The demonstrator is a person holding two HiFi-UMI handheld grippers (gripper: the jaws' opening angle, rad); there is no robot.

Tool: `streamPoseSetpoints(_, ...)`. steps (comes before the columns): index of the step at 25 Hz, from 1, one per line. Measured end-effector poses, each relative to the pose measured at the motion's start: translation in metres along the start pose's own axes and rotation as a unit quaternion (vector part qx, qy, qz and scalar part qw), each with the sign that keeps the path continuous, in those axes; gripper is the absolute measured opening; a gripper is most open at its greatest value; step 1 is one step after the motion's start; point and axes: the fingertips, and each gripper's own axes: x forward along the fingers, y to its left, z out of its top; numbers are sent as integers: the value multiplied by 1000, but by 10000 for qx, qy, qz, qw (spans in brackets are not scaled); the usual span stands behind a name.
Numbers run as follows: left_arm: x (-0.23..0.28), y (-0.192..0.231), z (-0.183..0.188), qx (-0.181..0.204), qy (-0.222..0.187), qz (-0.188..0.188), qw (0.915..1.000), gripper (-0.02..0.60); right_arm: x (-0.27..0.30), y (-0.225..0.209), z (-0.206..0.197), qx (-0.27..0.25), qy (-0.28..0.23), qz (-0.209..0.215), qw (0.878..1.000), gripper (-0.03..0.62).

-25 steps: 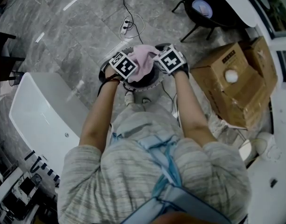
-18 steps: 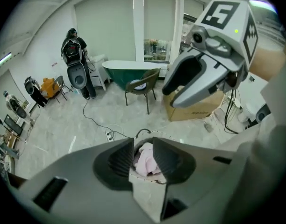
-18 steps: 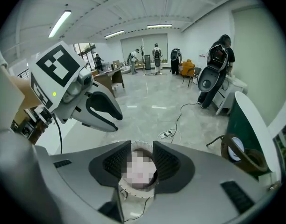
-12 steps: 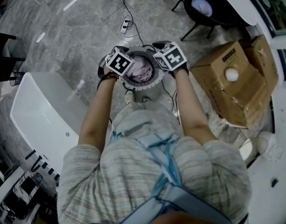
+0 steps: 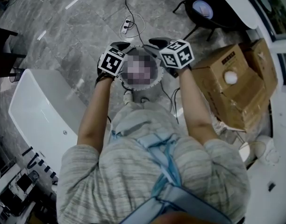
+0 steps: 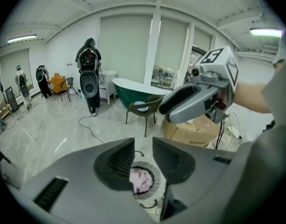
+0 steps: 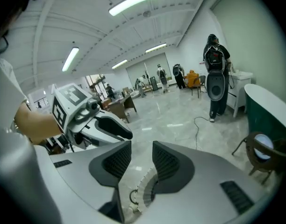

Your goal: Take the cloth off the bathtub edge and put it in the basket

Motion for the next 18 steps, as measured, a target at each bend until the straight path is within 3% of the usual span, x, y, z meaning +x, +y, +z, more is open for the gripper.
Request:
streamPoseSetpoints(3,-22,-1,30,-230,-856,-21,9961,107,-18,14,34,79,-948,425,9946,118)
streamPoseSetpoints(8,-71,-17,73,-342,-2309,-246,9721,107,-56,35,68,74,-2081,676,9758,118)
streamPoseSetpoints(14,-110,-39,87,-380,-2948,-281,9544,105,-87,63,77,-164,-2414,793,9670,117)
streamPoseSetpoints(18,-131,-54,91,-219,-3305,-214,9433,13,-97,81,80,-307,-2495,1005,9627,117)
